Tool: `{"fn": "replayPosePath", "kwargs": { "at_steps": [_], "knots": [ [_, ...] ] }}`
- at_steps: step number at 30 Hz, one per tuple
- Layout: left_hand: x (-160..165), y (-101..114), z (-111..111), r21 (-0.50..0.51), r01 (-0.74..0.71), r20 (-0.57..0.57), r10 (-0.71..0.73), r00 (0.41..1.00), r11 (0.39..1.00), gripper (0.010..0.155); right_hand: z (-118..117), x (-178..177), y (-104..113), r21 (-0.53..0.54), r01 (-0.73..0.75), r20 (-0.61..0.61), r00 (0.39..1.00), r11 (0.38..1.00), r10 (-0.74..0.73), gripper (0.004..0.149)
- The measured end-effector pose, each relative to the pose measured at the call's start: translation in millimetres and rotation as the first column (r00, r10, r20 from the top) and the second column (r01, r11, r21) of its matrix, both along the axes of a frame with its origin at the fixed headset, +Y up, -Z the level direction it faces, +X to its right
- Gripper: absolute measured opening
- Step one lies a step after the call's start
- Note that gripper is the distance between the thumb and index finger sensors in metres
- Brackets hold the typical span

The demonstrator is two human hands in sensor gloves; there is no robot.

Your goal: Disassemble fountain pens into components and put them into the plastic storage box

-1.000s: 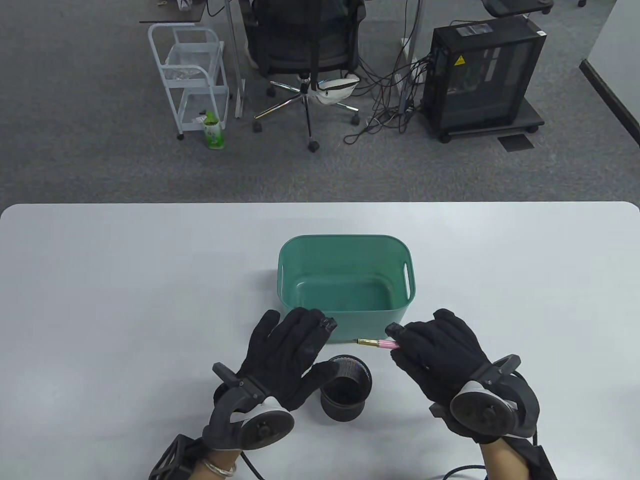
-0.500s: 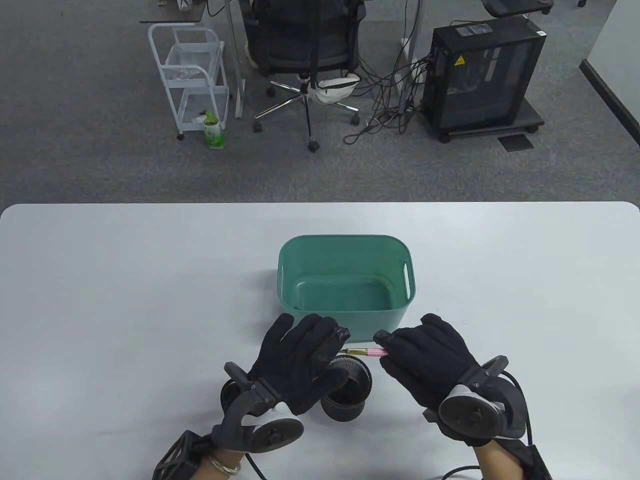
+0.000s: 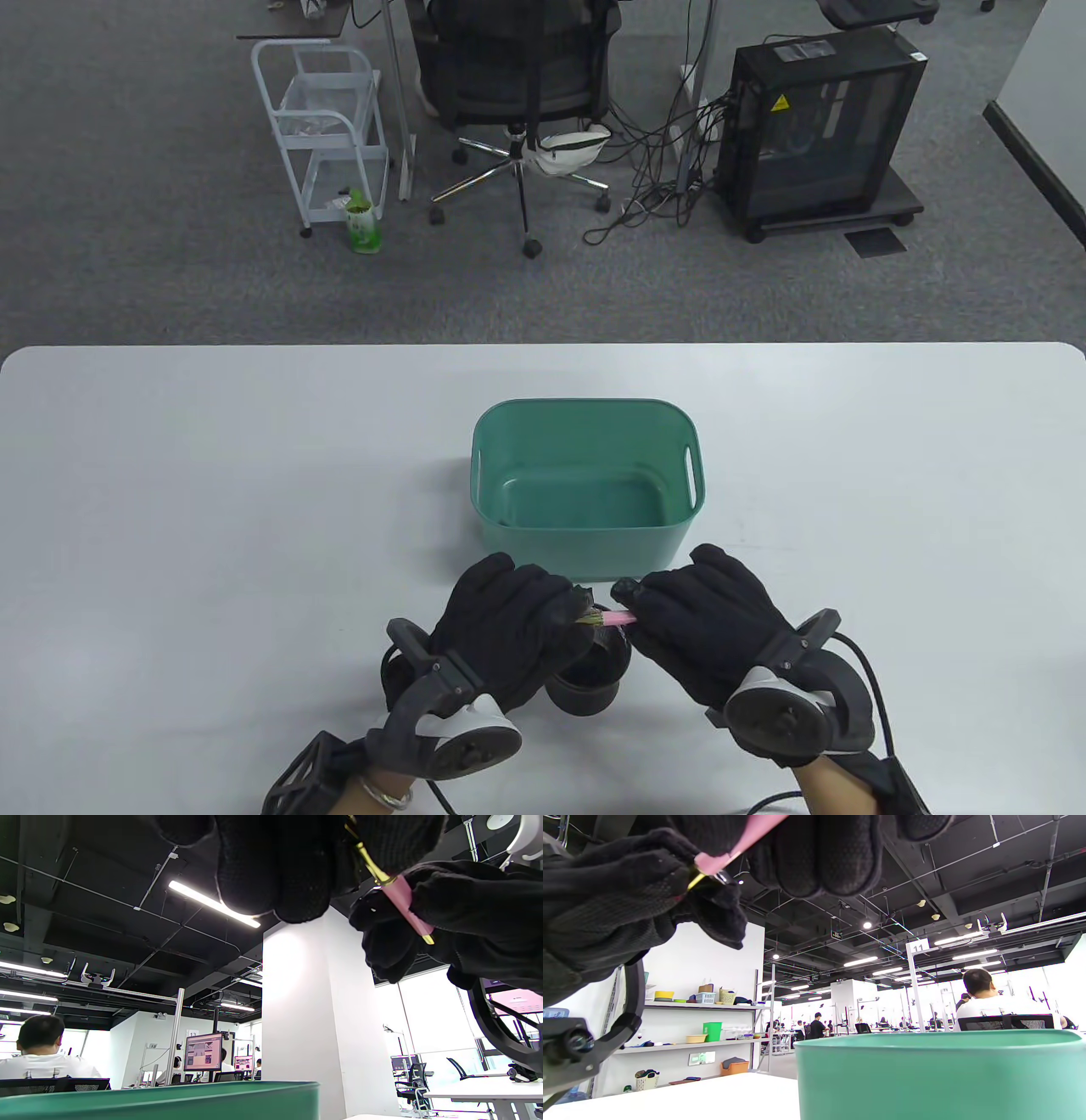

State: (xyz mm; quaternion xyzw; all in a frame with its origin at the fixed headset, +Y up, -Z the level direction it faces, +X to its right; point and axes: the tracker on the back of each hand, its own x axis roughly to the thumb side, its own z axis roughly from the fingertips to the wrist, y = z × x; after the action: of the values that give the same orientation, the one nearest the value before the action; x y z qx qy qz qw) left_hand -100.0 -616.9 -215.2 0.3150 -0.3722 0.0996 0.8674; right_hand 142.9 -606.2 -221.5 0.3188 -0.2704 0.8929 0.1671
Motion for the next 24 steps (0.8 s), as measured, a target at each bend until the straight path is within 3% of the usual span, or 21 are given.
{"fn": "replayPosePath", "kwargs": {
  "at_steps": [11,24],
  "knots": [
    [-1.2,2.4,1.6,0.000,-0.025,0.078,0.025,0.997,1.000,0.045,3.9,-3.6,-0.3,0.028,0.041,-0.045,0.998,0.999,-0.039,0.043],
    [-4.8,2.6,-0.2,-0.023,-0.032,0.039,0.033,0.999,0.999,0.056,5.1,-2.5,-0.3,0.056,0.018,-0.019,1.000,0.998,-0.017,0.043]
  ]
}}
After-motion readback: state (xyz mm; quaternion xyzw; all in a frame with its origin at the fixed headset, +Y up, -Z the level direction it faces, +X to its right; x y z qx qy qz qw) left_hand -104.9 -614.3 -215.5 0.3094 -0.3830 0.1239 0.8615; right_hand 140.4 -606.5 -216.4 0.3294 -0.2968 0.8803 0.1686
